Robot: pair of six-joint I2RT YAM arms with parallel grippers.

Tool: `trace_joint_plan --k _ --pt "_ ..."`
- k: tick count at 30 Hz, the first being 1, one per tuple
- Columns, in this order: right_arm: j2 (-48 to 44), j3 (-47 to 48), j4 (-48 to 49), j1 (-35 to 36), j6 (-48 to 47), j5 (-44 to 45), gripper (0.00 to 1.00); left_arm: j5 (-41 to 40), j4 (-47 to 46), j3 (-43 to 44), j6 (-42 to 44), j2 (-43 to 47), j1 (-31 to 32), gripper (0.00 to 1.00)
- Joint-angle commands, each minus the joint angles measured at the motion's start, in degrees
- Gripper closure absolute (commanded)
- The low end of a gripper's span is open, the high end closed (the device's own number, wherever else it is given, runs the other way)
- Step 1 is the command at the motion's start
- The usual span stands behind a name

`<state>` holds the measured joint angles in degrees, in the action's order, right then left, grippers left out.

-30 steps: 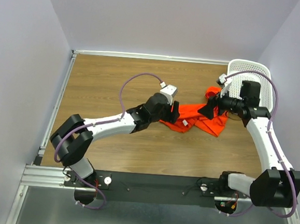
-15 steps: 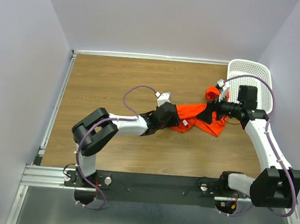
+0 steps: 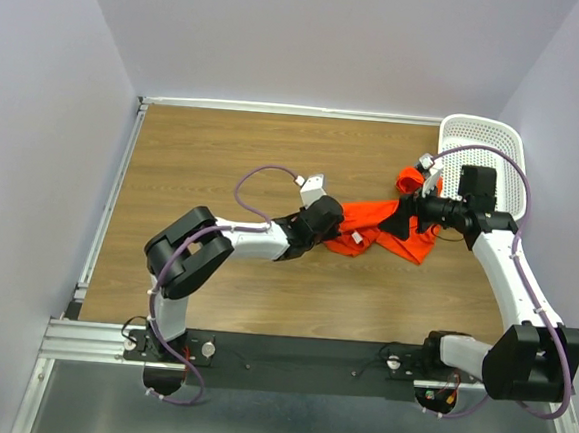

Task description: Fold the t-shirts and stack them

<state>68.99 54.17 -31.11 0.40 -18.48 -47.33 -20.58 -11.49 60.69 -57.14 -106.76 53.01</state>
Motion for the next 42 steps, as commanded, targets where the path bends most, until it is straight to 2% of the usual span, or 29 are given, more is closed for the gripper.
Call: trace_joint_plan --k 1,4,6,7,8,10,12,13,14,16,18,21,22,24,28,31,32,33,34,37,40,41,42 --pt "-0.88 -0.82 -0.62 0.04 0.2 -0.22 0.07 -3.24 -0.91 1.54 1.68 1.55 0.33 1.0" --pt "-1.14 -0.82 -0.62 0.04 0.11 -0.04 0.07 -4.72 -1.17 0.23 5.98 7.76 0.25 1.0" --pt "-1.31 -0.73 -0.53 0.04 0.11 -0.04 0.07 -7.19 -0.56 -0.3 8.61 13.47 -1.76 1.0" --pt "-1.32 -0.82 -0.61 0.04 0.11 -0.04 0.07 -5.45 -1.43 -0.83 9.24 15.25 -3.43 1.0" --pt "-1.4 -0.82 -0.62 0.04 0.2 -0.13 0.07 -3.26 -2.65 -1.09 9.94 16.57 -8.32 1.0" --pt "-1.4 -0.73 -0.62 0.03 0.11 -0.04 0.07 2.27 -5.46 -1.01 10.74 18.16 -14.14 1.0" --pt "-1.58 -0.73 -0.62 0.04 0.11 -0.04 0.07 10.44 -9.25 1.7 12.22 16.68 -22.73 1.0" --pt "-1.75 -0.82 -0.62 0.04 0.02 0.31 0.07 17.26 -11.26 5.2 14.15 13.63 -25.39 0.96" --pt "-1.76 -0.82 -0.62 -0.05 -0.06 0.66 0.07 20.02 -11.28 7.32 14.86 11.86 -27.24 0.86" --pt "-2.02 -1.08 -0.62 -0.05 -0.33 1.45 0.07 24.43 -10.58 12.84 16.35 7.64 -30.68 0.58" --pt "-2.02 -1.26 -0.53 -0.05 -0.5 2.15 0.07 24.37 -7.16 15.33 19.78 7.0 -31.48 0.48" --pt "-1.76 -1.61 -0.61 -0.05 -1.29 1.81 0.07 21.11 -3.64 15.08 25.48 11.29 -31.48 0.41" --pt "-1.67 -1.87 -0.62 -0.05 -1.73 0.41 0.06 19.1 -3.02 14.03 26.55 15.4 -31.39 0.41" --pt "-1.32 -2.49 -1.05 0.3 -3.39 -1.79 0.06 18.12 -1.7 9.12 29.97 20.16 -31.04 0.41" --pt "0.88 -2.06 -4.66 4.93 -7.71 -3.74 0.06 17.51 -0.03 -3.88 29.9 33.33 -30.87 0.41" --pt "3.69 -1.62 -4.57 11.01 -8.15 -1.11 0.06 8.3 3.04 -12.85 28.5 39.06 -31.48 0.26" --pt "5.17 -1.44 -4.66 12.24 -8.06 -0.57 0.06 2.97 5.14 -13.48 27.01 39.78 -32.44 0.09" --pt "5.8 -1.35 -4.57 13.9 -8.06 -0.31 0.07 1.26 6.38 -13.58 25.26 40.22 -34.71 0.02" --pt "6.41 -1.09 -4.57 14.36 -8.06 0.13 0.07 0.37 7.35 -12.88 23.5 40.14 -36.65 0.02" --pt "7.65 -1.09 -4.48 15.41 -8.24 0.92 0.07 5.53 9.38 -8.68 22.25 38.83 -40.62 0.02" --pt "9.4 -0.39 -4.48 17.08 -9.64 0.75 0.07 17.37 7.02 -6.72 26.72 38.56 -40.62 0.08" --pt "10.45 0.23 -4.48 17.87 -10.25 0.92 0.07 26.2 5.44 -6.2 28.21 38.82 -40.62 0.14" --pt "12.38 1.36 -4.57 20.14 -12.17 1.27 0.07 30.12 5.25 -5.85 31.8 39.17 -40.53 0.16"
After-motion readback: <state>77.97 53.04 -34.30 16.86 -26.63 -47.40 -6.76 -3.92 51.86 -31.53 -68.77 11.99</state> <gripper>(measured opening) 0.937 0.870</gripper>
